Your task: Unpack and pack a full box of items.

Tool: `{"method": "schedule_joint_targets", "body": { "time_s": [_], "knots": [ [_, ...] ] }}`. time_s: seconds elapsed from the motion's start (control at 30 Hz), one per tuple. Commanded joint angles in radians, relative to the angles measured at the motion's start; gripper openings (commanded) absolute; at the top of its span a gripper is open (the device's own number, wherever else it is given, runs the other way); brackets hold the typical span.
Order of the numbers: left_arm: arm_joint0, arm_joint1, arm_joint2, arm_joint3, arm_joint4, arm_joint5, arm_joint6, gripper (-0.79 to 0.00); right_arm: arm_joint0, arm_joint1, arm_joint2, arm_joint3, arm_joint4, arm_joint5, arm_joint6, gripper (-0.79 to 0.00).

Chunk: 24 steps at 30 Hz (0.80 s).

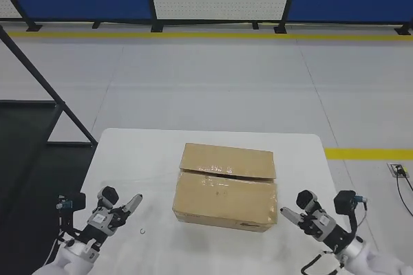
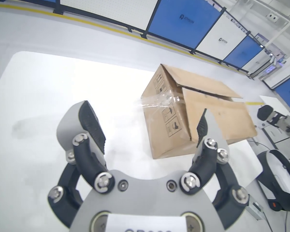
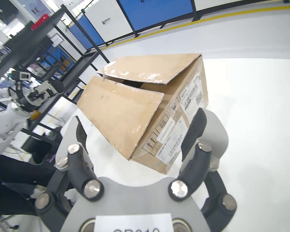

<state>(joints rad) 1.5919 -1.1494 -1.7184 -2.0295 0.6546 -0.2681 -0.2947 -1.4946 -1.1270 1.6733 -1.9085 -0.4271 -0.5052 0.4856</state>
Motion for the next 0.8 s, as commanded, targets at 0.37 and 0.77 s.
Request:
{"method": "schedule_joint_targets", "body": {
  "time_s": [0.37, 0.77],
  "knots": [
    [0.001, 0.002, -0.001, -0.004, -0.04, -0.005, -0.05, 0.0, 0.048, 0.009, 0.007, 0.031, 0.189, 0.015, 0.148, 0.0],
    [-0.078, 0.005, 0.003, -0.004, -0.29, 0.048, -0.206, 0.0, 0.184, 0.013, -0.077, 0.171, 0.351, 0.019, 0.22, 0.0]
  ]
}}
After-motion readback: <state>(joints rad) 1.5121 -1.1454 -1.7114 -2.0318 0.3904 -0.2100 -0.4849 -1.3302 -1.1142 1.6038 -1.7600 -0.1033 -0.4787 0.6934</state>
